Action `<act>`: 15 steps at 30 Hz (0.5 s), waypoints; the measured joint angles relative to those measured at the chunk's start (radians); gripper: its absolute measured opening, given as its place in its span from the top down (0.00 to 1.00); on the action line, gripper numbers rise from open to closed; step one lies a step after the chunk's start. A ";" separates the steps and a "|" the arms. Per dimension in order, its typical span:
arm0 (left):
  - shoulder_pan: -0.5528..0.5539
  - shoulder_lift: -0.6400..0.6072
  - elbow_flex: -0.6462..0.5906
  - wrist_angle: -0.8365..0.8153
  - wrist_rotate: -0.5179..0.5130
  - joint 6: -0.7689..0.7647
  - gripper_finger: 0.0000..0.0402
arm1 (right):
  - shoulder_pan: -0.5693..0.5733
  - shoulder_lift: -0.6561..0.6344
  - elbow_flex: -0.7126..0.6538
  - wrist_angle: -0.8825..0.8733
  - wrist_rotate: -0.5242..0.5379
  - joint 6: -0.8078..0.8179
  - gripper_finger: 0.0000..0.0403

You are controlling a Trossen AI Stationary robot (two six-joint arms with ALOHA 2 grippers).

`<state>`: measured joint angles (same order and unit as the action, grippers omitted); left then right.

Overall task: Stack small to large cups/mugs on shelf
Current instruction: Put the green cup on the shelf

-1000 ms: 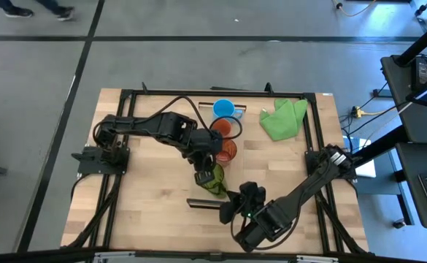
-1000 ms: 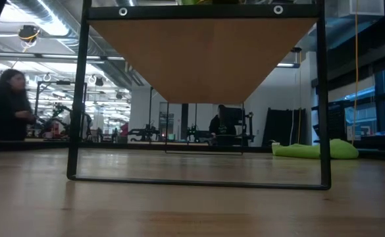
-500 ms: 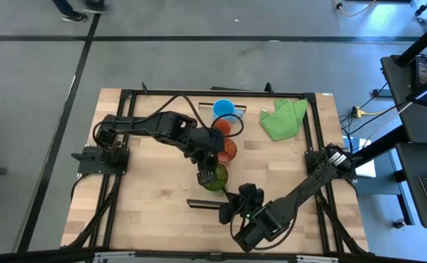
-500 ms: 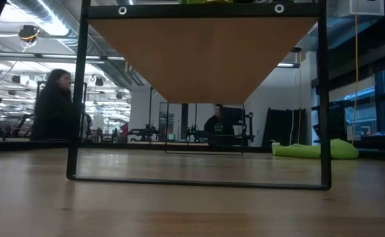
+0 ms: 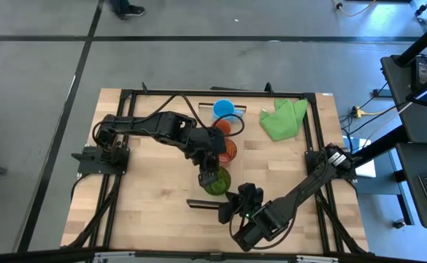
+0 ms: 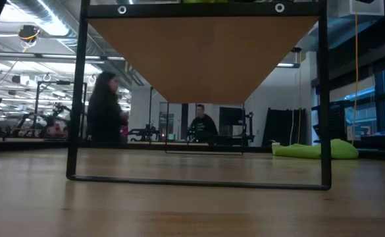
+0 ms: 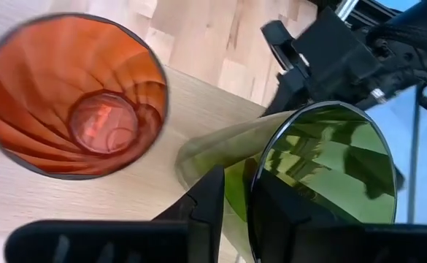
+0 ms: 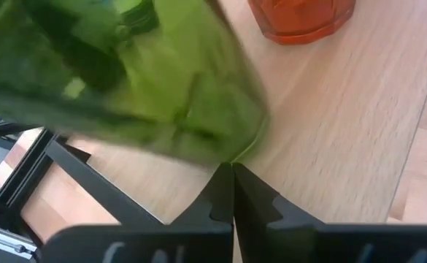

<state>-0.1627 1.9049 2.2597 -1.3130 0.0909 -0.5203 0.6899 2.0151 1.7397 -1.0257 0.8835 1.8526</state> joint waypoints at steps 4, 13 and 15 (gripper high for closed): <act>0.000 0.000 0.000 -0.003 -0.030 0.007 0.86 | 0.010 0.000 0.000 0.026 -0.003 0.000 1.00; 0.000 0.000 0.000 -0.043 -0.032 0.007 0.86 | 0.024 0.001 0.000 0.034 0.002 0.004 1.00; -0.001 0.000 0.000 -0.050 -0.020 0.007 0.86 | 0.024 0.001 0.000 0.035 0.003 0.005 0.99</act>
<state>-0.1636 1.9045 2.2597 -1.3628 0.0712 -0.5133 0.7143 2.0163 1.7397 -0.9909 0.8864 1.8572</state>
